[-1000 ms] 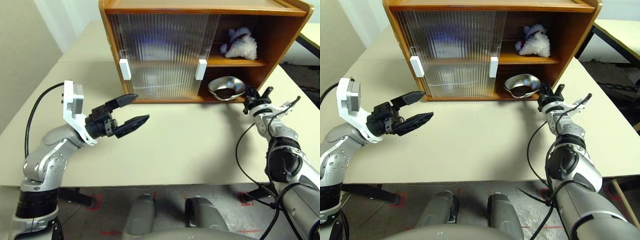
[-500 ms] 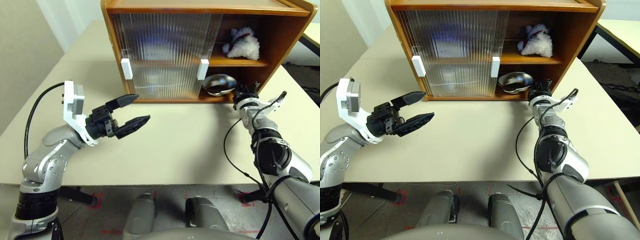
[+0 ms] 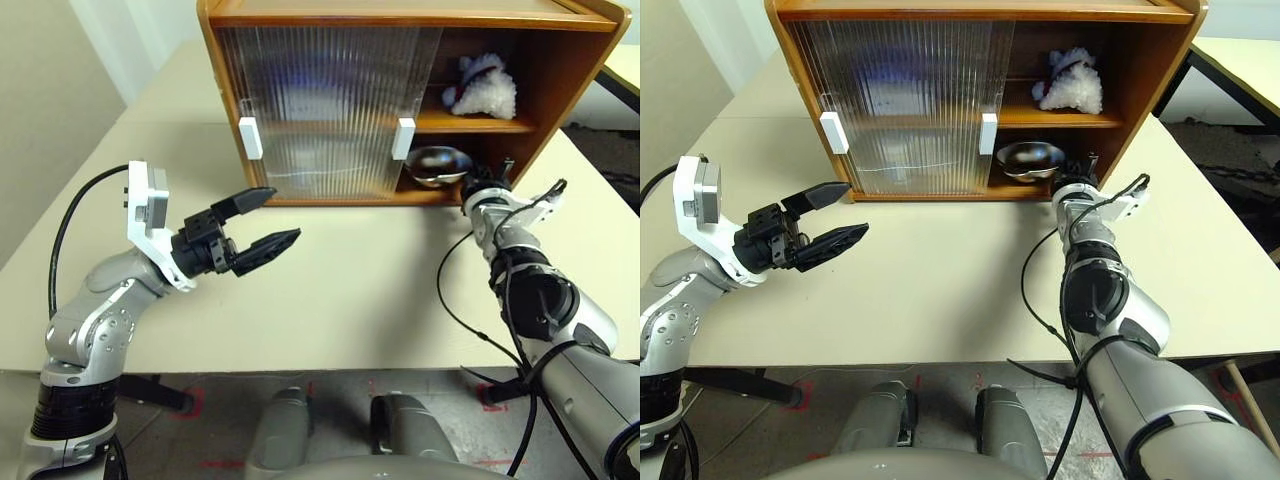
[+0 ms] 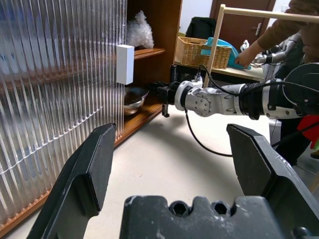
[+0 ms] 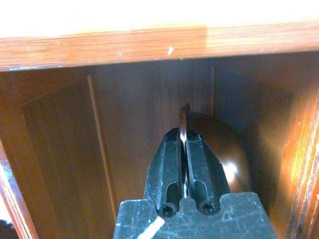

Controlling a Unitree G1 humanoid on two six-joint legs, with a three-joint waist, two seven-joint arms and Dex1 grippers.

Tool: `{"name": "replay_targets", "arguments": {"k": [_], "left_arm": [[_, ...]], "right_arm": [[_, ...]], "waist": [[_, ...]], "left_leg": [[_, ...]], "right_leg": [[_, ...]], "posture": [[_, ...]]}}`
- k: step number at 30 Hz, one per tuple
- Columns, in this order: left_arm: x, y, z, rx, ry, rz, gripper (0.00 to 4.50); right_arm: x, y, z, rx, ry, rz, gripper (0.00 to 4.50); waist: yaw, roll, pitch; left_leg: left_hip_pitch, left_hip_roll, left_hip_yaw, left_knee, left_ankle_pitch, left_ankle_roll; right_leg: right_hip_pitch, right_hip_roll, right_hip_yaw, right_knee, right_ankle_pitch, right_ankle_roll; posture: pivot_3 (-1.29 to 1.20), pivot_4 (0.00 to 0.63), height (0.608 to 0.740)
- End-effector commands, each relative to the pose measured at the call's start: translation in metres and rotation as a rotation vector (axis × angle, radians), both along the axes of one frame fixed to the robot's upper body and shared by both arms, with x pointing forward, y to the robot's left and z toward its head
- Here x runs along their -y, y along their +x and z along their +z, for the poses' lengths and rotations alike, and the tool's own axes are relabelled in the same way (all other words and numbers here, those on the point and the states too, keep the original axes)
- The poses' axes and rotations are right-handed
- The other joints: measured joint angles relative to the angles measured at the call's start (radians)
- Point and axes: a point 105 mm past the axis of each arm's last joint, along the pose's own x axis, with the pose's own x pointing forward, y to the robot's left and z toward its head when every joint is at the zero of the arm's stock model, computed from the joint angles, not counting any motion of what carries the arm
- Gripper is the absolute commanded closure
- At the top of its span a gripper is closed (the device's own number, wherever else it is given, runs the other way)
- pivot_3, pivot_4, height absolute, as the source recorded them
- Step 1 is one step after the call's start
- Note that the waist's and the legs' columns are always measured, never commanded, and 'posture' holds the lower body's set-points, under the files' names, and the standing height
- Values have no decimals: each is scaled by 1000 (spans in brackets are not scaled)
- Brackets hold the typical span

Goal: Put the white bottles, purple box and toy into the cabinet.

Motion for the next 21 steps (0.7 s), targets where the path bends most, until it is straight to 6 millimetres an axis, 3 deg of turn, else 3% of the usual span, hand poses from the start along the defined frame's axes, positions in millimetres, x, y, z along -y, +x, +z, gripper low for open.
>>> {"name": "replay_targets", "arguments": {"k": [1,2,3,14,19,21], "left_arm": [[1,-3,-1,8,5,-5,0],[1,-3,-1,7,6,-4,0],[1,-3,-1,7,6,-3,0],[1,-3,-5,3,4,-6,0],[2,-3,-6,3,-1,-8,0],[2,-4,-7,3,-2,-6,0]], "right_arm": [[-4,1,-3,-31,19,-4,4497],[-5,2,-3,-33,21,-2,4497],[-6,2,-3,-34,23,-1,3874],[-10,5,7,8,24,26,23],[-20,8,17,58,-90,139,23],[-15,6,23,84,-145,156,23]], "waist": [[0,0,0],[0,0,0],[0,0,0],[1,0,0],[-1,0,0],[0,0,0]], "left_leg": [[0,0,0,0,0,0],[0,0,0,0,0,0],[0,0,0,0,0,0],[0,0,0,-2,0,0],[0,0,0,-5,0,0],[0,0,0,-7,0,0]], "right_leg": [[0,0,0,0,0,0],[0,0,0,0,0,0],[0,0,0,0,0,0],[0,0,0,-1,0,-1],[0,0,0,-2,0,-1],[-1,0,0,-2,-1,-2]], "posture": [[304,34,740],[304,34,740],[317,39,740],[304,42,740],[304,42,740],[310,47,740]]}}
